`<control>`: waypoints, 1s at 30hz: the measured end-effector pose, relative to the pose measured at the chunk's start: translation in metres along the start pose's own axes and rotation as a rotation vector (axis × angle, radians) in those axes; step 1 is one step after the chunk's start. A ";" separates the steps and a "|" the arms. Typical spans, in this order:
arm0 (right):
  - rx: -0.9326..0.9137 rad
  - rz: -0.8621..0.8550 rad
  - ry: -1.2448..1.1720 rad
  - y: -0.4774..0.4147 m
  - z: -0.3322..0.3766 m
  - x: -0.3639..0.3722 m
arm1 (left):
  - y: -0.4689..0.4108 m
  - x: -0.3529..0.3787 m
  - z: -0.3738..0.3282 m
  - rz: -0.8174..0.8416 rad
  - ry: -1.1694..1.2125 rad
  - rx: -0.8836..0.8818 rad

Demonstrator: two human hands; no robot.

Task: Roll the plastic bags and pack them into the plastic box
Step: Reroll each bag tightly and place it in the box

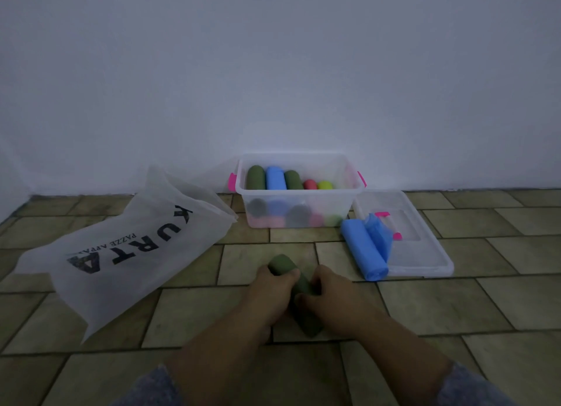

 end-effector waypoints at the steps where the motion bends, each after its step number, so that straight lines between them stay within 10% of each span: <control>1: -0.007 0.003 -0.043 0.004 0.001 0.002 | 0.001 0.000 -0.001 -0.019 0.078 0.007; 10: 0.206 0.236 -0.842 0.015 -0.006 0.019 | 0.005 0.002 -0.012 -0.008 0.462 -0.027; 16: 0.101 0.310 -1.229 -0.018 0.027 -0.035 | -0.007 -0.031 -0.112 -0.166 -0.117 0.423; 19: -0.006 0.174 -1.312 -0.052 0.054 -0.092 | -0.030 -0.074 -0.160 -0.503 -0.514 0.507; 24: 0.036 -0.263 -0.824 -0.130 0.061 -0.166 | -0.091 -0.092 -0.159 -0.429 -0.913 0.203; 30: 0.090 -0.091 0.304 -0.193 0.069 -0.127 | -0.108 -0.086 -0.141 -0.417 -0.930 0.216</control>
Point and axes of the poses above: each hand's wrist, its own y-axis away from the middle knuckle, its own x-axis out of the palm, z = x × y, the point moved 9 cm from there along -y, towards the middle knuckle, and after that the axes turned 9 degrees about -y, right-handed, at the moved point
